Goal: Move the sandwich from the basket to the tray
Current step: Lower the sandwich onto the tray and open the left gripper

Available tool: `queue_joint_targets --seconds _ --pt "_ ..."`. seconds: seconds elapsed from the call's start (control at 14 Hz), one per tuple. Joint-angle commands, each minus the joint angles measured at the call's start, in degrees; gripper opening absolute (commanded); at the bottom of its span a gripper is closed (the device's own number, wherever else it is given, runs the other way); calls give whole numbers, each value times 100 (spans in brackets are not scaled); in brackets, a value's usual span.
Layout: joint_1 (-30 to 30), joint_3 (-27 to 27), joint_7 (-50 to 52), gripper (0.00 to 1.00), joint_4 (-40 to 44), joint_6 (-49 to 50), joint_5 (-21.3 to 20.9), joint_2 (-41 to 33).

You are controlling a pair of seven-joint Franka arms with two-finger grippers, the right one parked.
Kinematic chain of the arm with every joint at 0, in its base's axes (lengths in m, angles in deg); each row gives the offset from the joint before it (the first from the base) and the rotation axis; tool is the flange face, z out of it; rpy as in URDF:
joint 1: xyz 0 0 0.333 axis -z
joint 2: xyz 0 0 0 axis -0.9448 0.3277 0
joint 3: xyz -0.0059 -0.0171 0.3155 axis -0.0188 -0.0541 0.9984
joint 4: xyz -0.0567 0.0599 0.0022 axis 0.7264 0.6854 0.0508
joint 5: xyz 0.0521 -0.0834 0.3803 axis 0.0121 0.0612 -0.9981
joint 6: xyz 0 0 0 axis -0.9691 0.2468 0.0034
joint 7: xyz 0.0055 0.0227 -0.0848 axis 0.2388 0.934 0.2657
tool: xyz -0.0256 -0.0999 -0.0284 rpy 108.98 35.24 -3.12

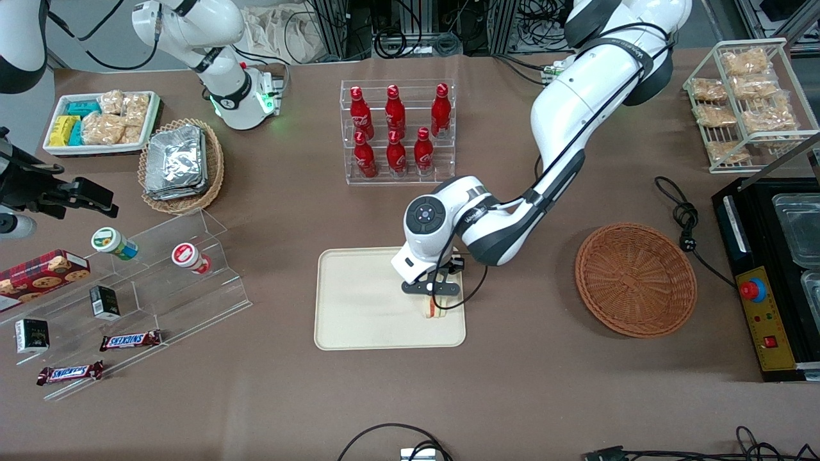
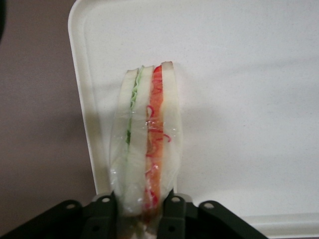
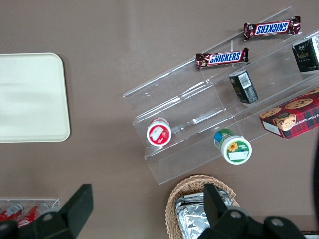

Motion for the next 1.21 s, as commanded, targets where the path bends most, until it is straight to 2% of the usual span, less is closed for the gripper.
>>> queue_joint_targets --seconds 0.0,0.07,0.21,0.57,1.14 --pt "86 26 222 74 190 20 -62 137" --pt "86 34 449 100 181 -59 -71 172" --pt "86 34 846 100 164 -322 -97 181" --pt "52 26 1286 100 173 -244 -124 -29" --pt "-361 -1 1225 100 181 344 -36 -750"
